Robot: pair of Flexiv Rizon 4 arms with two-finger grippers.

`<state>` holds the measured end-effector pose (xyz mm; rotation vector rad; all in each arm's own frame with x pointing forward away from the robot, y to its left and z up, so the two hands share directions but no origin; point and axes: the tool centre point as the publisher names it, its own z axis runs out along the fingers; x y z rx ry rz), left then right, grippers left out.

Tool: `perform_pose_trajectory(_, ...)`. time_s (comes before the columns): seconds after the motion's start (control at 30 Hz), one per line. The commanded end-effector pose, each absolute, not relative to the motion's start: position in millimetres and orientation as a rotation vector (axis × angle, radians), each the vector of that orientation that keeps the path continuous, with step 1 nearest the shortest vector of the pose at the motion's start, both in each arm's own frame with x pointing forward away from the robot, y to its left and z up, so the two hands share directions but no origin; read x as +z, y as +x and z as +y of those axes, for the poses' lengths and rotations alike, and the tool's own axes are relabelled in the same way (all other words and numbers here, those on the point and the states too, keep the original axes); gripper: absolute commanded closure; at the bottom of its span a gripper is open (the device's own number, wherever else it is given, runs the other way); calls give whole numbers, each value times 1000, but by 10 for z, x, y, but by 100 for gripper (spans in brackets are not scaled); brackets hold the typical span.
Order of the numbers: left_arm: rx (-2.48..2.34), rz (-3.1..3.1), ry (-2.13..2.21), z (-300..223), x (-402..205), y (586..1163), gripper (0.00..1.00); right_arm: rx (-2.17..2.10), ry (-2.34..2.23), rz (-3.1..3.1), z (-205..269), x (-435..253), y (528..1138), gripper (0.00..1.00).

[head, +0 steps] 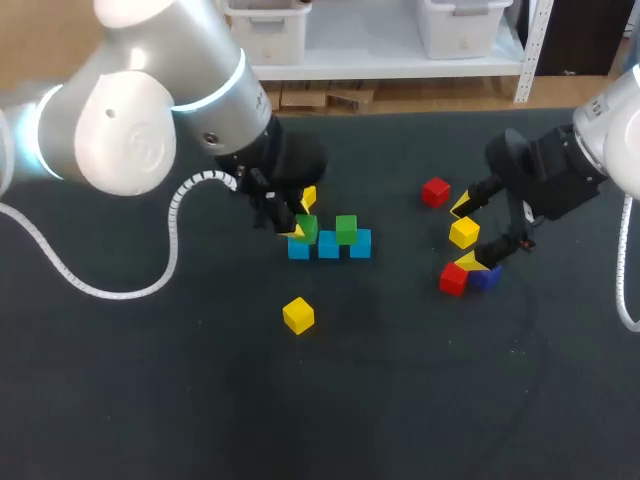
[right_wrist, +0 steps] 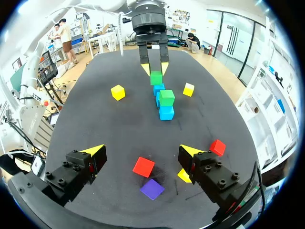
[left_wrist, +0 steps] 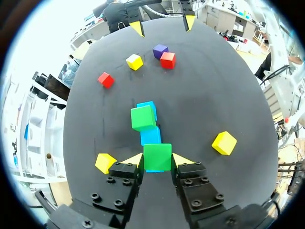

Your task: Place the blue cubes, place green cubes on the blue cubes, place the yellow cubes on the green cubes, then place the red cubes on the yellow cubes, and place purple cube on the red cubes.

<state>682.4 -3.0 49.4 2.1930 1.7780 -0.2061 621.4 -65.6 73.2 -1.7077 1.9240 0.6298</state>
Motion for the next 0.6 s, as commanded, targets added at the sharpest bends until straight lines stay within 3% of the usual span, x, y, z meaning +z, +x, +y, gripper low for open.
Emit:
perform_pose_trajectory(0.03,-218,1777,2202,-95,452,6898,100,633,-1707,1920,-655,724,6220,0)
perform_pose_trajectory(0.6,-217,1802,2209,-117,398,6953,100,633,-1707,1920,-655,724,6220,0)
